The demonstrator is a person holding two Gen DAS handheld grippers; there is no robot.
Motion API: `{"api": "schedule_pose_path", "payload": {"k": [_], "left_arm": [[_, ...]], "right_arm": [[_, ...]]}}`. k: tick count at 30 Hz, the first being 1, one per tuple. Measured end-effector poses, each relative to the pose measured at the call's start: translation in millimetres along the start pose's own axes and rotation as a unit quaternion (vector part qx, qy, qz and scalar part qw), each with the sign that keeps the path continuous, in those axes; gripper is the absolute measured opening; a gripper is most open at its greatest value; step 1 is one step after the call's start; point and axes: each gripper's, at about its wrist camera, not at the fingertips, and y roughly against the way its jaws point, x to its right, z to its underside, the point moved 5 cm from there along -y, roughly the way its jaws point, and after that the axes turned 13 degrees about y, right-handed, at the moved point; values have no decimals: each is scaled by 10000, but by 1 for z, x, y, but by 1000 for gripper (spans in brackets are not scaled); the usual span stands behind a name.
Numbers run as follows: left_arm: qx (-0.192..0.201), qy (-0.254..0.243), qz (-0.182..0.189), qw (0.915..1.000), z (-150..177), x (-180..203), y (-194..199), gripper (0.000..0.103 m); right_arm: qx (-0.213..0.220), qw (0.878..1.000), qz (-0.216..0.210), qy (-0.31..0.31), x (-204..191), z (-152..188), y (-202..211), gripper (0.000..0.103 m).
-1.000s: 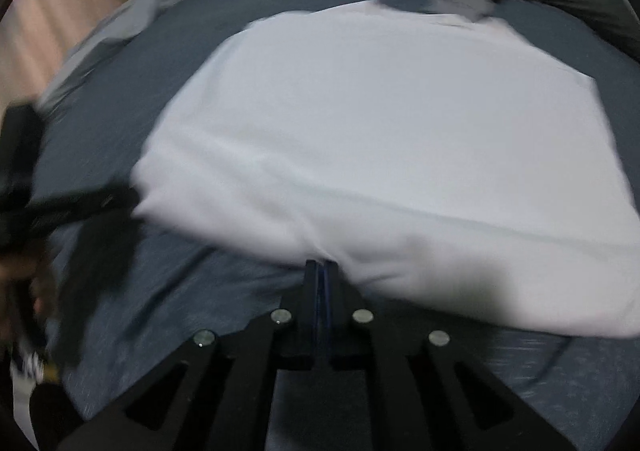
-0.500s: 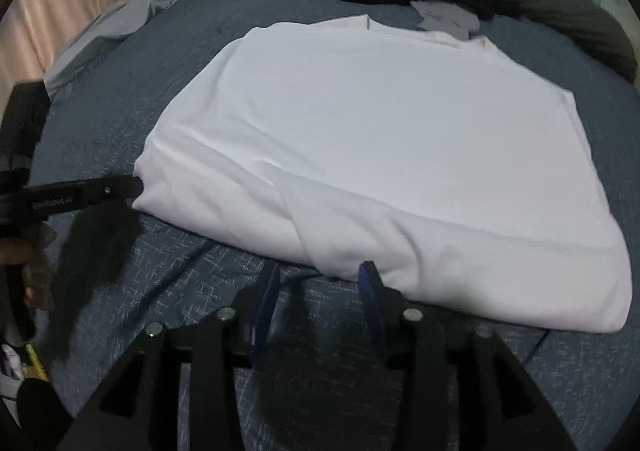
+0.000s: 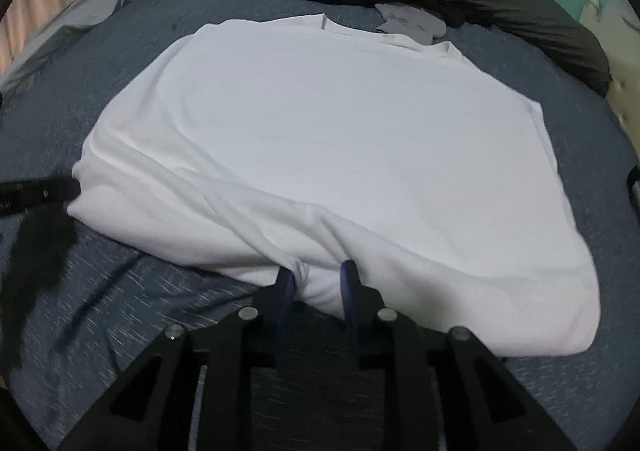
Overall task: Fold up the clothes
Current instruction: 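Hold the shirt edge with both grippers and lay it on the body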
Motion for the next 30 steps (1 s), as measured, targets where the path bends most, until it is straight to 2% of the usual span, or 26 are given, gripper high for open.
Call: {"api": "schedule_pose_path", "payload": {"k": [6, 11, 13, 14, 16, 17, 18, 23, 28, 29, 30], "left_arm": [[57, -42, -98, 9999, -8, 3, -3, 13], [146, 53, 262, 9995, -4, -5, 20, 13], [154, -93, 296, 9994, 2, -4, 28, 14], [139, -171, 315, 9993, 5, -2, 29, 17], [136, -279, 304, 9991, 10, -2, 33, 30], [141, -309, 290, 9990, 11, -2, 33, 43], [136, -304, 305, 9990, 13, -2, 32, 46], [-86, -349, 372, 9987, 21, 4, 13, 46], [-118, -602, 188, 9979, 25, 17, -2, 45], [-120, -593, 166, 9980, 25, 18, -4, 36], [-127, -602, 123, 9980, 24, 20, -5, 19]], "right_arm": [[10, 9999, -108, -19, 3, 6, 4, 21], [-30, 9996, -287, -75, 5, 9, 3, 21], [-29, 9994, -331, -132, 8, 6, 0, 21], [-36, 9993, -346, -152, 9, 6, -1, 21], [-49, 9991, -380, -193, 10, 4, -2, 21], [-52, 9989, -405, -215, 11, 3, -3, 21], [-56, 9988, -430, -237, 13, 2, -4, 21], [-86, 9980, -533, -343, 14, 2, -4, 21], [-96, 9968, -659, -432, 20, -2, -8, 21], [-96, 9966, -687, -452, 21, -2, -8, 21], [-93, 9963, -716, -472, 21, -2, -8, 21]]}}
